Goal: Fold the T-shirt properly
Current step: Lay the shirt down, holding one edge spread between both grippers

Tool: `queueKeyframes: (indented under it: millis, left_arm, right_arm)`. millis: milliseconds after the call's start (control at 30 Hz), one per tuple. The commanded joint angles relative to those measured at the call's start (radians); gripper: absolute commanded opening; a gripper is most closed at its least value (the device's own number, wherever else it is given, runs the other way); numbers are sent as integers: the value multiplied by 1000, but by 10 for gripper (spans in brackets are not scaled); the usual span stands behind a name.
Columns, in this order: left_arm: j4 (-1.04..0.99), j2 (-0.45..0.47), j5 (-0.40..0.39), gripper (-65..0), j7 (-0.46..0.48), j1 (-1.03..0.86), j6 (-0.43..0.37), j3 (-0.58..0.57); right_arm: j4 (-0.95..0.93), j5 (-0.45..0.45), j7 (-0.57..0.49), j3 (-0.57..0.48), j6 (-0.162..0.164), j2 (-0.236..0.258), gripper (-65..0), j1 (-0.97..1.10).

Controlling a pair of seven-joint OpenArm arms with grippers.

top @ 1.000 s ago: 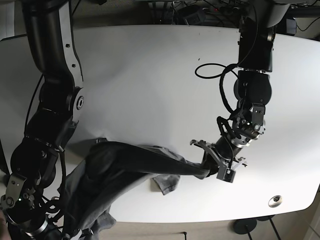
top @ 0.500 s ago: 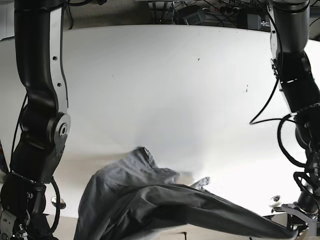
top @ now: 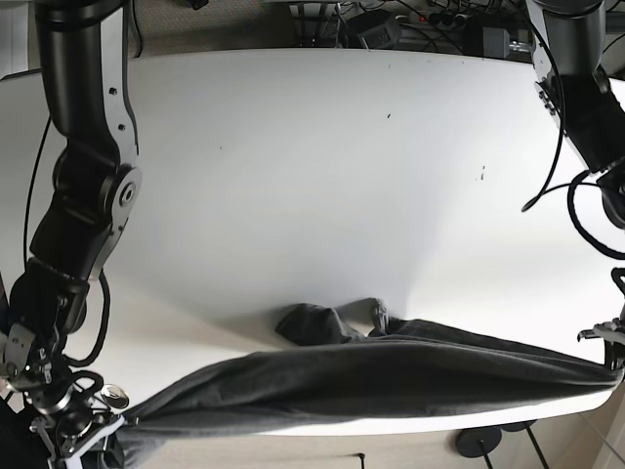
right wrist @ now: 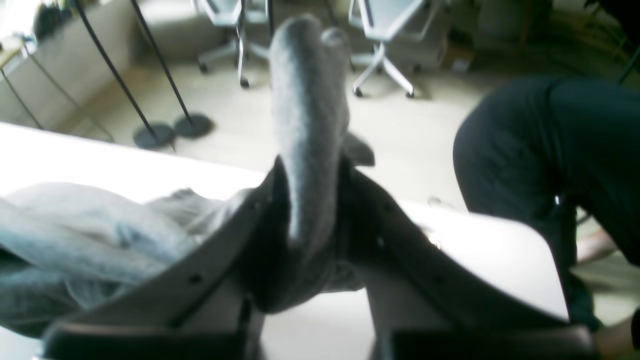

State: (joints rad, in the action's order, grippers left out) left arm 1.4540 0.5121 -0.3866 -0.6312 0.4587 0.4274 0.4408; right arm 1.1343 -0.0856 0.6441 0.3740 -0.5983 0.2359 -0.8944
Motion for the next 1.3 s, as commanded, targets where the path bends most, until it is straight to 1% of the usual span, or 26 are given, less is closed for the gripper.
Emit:
queueKeyframes:
  millis: [33,100,200,233,300,367,467,567,633,700,767,833,967,1200,1300]
  left_arm:
    - [49,6,-1,-650,32,-45,-12,39]
    - [70,3,-1,-650,32,-127,-11,82]
    - [77,-5,-1,-650,32,-239,52,151]
    - [77,-23,-1,-650,32,-265,70,172]
    - [101,-57,7,-650,32,-329,100,237]
    - [136,-79,8,-650,32,-406,118,281]
    - [162,-92,2,-650,32,-516,120,295]
    - [193,-96,1,-650,32,-628,120,296]
    - [219,-125,1,-650,32,-702,121,338]
    - [230,-163,5,-650,32,-746,146,396]
    - [224,-189,10,-650,32,-776,213,441]
    - [224,-203,10,-650,32,-806,235,456]
    - [227,-206,10,-650,32,-838,239,458]
    - [222,-208,10,-650,32,-868,239,459]
    - [228,-208,5,-646,32,-911,239,453]
  right_arm:
    - [140,-24,-40,46,7,0,-626,77]
    - [230,-24,-5,69,5,-23,-626,192]
    - [366,-30,10,104,5,-46,-626,390]
    - [402,-50,15,115,5,-50,-626,447]
    - [468,-125,26,145,7,-54,-626,570]
    - [514,-181,35,165,11,-53,-626,682]
    - [562,-253,36,217,15,-59,-626,841]
    - [585,-309,35,228,15,-60,-626,983]
    - [585,-348,30,233,15,-59,-626,1073]
    - [583,-380,30,282,15,-63,-626,1127]
    - [580,-394,33,311,11,-91,-626,1168]
    - [585,-402,35,326,10,-103,-626,1205]
    - [585,-403,36,345,7,-132,-626,1248]
    - [585,-403,35,346,7,-137,-626,1286]
    - [580,-403,33,346,7,-137,-626,1291]
